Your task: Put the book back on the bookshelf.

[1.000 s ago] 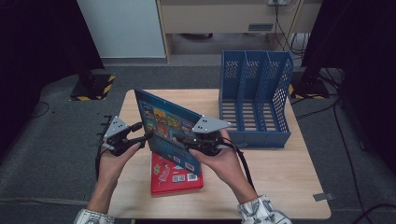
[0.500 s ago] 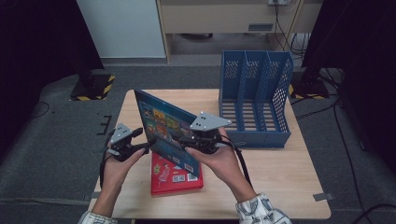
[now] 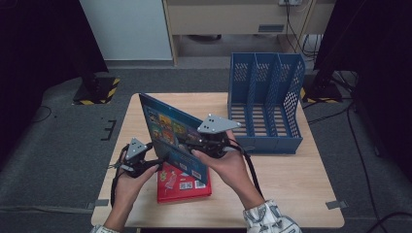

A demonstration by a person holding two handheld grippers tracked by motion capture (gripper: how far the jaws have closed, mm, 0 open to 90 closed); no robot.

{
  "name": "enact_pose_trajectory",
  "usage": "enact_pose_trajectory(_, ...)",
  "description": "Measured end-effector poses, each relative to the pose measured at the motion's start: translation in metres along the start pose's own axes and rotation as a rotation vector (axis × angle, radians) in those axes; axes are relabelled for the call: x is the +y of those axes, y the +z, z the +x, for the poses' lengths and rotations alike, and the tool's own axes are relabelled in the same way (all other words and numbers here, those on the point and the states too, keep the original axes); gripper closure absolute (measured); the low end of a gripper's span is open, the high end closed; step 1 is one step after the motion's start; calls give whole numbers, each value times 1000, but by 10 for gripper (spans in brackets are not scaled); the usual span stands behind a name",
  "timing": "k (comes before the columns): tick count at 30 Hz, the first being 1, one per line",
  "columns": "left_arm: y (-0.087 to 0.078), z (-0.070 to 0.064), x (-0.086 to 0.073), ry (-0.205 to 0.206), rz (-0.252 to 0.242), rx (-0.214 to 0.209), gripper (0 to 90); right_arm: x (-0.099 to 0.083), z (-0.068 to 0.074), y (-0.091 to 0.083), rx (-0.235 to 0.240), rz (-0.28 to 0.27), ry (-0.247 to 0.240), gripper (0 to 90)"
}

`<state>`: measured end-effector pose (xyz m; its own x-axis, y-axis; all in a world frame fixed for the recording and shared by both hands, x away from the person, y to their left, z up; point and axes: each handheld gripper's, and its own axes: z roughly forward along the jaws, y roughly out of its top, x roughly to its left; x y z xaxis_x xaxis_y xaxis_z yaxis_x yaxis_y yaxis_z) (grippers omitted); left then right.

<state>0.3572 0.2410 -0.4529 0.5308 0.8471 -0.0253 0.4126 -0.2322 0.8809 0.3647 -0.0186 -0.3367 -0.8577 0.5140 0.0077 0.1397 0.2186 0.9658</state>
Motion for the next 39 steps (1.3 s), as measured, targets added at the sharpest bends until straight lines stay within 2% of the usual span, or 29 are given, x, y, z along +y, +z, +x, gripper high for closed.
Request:
enact_pose_trajectory(3, 4, -4, -1, 4, 3, 11, 205, 1, 1, 0, 5, -2, -2, 618)
enact_pose_trajectory(10, 8, -2, -1, -26, 0, 9, 167, 3, -1, 0, -5, -2, 1, 627)
enact_pose_trajectory(17, 12, -2, 0, -28, -8, 18, 164, 5, -1, 0, -16, -10, 12, 637)
enact_pose_trajectory(23, 9, 1, 0, -31, -15, 24, 174, 5, -1, 0, -19, -20, 22, 708)
enact_pose_trajectory(29, 6, 4, -1, -37, -18, 29, 177, 6, -1, 2, -23, -26, 39, 695)
enact_pose_trajectory(34, 0, 7, -2, -32, -19, 33, 176, 4, -3, 2, -31, -45, 65, 770)
enact_pose_trajectory(39, -10, 17, -9, -19, -3, 66, 176, 3, -9, 1, -38, -59, 100, 815)
